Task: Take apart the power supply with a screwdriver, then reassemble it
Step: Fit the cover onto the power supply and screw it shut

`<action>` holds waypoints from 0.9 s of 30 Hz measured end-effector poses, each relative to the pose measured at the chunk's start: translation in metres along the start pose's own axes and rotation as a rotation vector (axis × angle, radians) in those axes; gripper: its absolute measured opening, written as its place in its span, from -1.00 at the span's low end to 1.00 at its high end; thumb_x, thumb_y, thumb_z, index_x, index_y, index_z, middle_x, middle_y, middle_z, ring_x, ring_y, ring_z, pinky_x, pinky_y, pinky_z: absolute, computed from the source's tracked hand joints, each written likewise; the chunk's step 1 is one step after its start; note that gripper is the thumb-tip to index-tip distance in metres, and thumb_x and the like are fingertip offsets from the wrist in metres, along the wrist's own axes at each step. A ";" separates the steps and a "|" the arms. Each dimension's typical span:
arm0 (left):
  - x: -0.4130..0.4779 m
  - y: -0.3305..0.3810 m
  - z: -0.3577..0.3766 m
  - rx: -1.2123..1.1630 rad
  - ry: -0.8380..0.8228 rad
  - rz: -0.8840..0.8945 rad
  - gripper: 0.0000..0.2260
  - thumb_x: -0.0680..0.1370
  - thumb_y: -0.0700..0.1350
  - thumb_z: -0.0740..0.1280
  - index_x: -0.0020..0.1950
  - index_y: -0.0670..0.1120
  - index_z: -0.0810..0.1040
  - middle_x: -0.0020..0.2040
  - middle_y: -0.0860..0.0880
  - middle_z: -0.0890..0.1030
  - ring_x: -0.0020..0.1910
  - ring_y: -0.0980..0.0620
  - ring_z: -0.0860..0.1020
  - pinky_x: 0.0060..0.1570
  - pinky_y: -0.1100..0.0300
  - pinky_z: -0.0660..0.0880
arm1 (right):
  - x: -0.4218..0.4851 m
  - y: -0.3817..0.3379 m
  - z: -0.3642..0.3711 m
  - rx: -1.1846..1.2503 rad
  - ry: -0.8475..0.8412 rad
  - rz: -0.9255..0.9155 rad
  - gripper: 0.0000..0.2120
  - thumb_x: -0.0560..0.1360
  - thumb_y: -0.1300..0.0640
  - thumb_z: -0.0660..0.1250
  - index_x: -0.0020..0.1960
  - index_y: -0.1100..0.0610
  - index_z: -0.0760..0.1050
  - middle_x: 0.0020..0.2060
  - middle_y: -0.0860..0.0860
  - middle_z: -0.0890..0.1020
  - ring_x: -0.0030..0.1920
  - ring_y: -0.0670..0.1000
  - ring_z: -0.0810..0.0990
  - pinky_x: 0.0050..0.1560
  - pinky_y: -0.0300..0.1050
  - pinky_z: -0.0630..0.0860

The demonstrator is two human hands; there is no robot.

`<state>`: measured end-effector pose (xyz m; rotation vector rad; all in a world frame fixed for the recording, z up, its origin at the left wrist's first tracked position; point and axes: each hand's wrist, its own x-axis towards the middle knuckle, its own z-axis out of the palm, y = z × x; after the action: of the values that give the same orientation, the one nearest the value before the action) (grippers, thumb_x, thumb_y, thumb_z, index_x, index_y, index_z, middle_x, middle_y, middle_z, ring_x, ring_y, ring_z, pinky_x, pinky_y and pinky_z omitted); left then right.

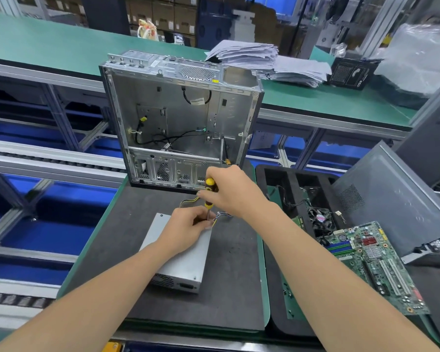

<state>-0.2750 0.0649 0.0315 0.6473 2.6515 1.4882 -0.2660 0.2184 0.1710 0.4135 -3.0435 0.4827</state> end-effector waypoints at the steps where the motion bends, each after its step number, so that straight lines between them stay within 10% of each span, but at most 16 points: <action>1: 0.000 0.000 0.000 -0.015 0.003 -0.011 -0.89 0.49 -0.21 0.54 -0.06 -0.02 0.70 -0.16 0.23 0.71 -0.10 0.26 0.66 -0.04 0.44 0.48 | 0.004 0.000 0.003 -0.080 0.009 0.077 -0.66 0.59 -0.11 0.39 -0.19 0.08 0.38 -0.22 0.05 0.55 -0.12 0.18 0.56 -0.19 -0.01 0.47; 5: 0.006 0.000 0.000 -0.001 0.016 -0.035 -0.89 0.45 -0.21 0.56 -0.16 -0.01 0.70 -0.21 0.22 0.70 -0.15 0.22 0.63 -0.11 0.38 0.45 | 0.003 -0.005 0.003 -0.194 0.046 0.052 -0.68 0.60 -0.19 0.32 -0.04 0.08 0.59 -0.08 0.05 0.62 -0.05 0.18 0.58 -0.10 0.00 0.47; 9: 0.004 -0.001 0.001 -0.011 0.004 -0.037 -0.89 0.50 -0.27 0.50 -0.07 -0.08 0.76 -0.19 0.34 0.68 -0.08 0.31 0.63 -0.07 0.48 0.42 | -0.001 -0.002 -0.009 -0.036 -0.119 -0.192 -0.87 0.57 0.17 0.37 0.11 0.07 0.56 -0.05 0.02 0.62 0.00 0.09 0.56 0.02 0.12 0.58; 17: 0.006 0.001 0.002 -0.051 0.037 -0.043 -0.87 0.45 -0.21 0.57 -0.19 0.00 0.69 -0.25 0.21 0.69 -0.20 0.23 0.63 -0.16 0.45 0.41 | 0.002 -0.004 0.002 -0.255 0.008 0.093 -0.59 0.60 -0.26 0.29 -0.09 0.10 0.53 -0.15 0.04 0.57 -0.08 0.17 0.61 -0.09 0.01 0.55; 22: 0.003 -0.002 0.003 -0.047 0.000 -0.029 -0.89 0.53 -0.28 0.48 -0.06 -0.08 0.74 -0.14 0.32 0.70 -0.08 0.30 0.65 -0.02 0.41 0.49 | -0.001 0.004 -0.012 -0.091 -0.164 -0.193 -0.90 0.57 0.14 0.39 0.08 0.08 0.59 -0.05 0.00 0.59 0.01 0.07 0.55 0.05 0.12 0.58; 27: 0.004 0.000 0.004 -0.022 0.028 -0.016 -0.84 0.44 -0.16 0.59 -0.14 0.06 0.67 -0.17 0.22 0.69 -0.15 0.20 0.65 -0.09 0.39 0.49 | 0.004 0.000 0.002 -0.220 -0.032 0.122 -0.52 0.61 -0.26 0.31 -0.20 0.13 0.43 -0.23 0.07 0.51 -0.09 0.22 0.56 -0.13 0.01 0.50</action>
<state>-0.2773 0.0695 0.0300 0.6066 2.6497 1.5317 -0.2694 0.2170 0.1689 0.2289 -3.1189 0.1426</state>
